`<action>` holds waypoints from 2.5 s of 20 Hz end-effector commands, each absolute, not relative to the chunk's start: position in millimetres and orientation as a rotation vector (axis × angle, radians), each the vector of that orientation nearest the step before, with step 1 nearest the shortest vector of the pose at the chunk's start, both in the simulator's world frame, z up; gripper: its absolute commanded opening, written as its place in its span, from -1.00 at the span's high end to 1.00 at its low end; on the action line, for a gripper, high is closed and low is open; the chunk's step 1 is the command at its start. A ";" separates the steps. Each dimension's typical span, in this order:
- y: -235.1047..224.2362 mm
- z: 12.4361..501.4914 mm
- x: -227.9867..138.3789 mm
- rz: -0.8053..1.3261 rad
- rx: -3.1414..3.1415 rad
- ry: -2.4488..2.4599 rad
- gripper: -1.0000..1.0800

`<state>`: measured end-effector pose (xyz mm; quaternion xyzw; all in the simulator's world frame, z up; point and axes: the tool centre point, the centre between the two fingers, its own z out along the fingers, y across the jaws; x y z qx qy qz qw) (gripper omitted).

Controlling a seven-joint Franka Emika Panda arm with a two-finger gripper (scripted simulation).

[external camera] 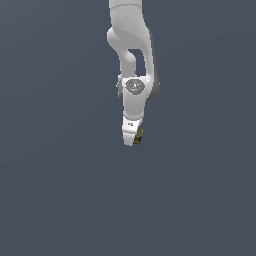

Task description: Pick up the object and move it to a goal position.

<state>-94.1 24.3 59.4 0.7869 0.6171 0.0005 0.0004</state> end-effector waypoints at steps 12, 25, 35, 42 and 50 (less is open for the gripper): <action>27.2 64.6 -90.6 0.002 2.471 1.938 1.00; 60.5 126.0 -49.6 0.003 2.472 1.940 1.00; 99.1 198.3 1.1 0.003 2.473 1.940 1.00; 120.6 238.9 31.7 0.002 2.473 1.939 1.00; 137.1 269.6 56.1 0.001 2.473 1.938 1.00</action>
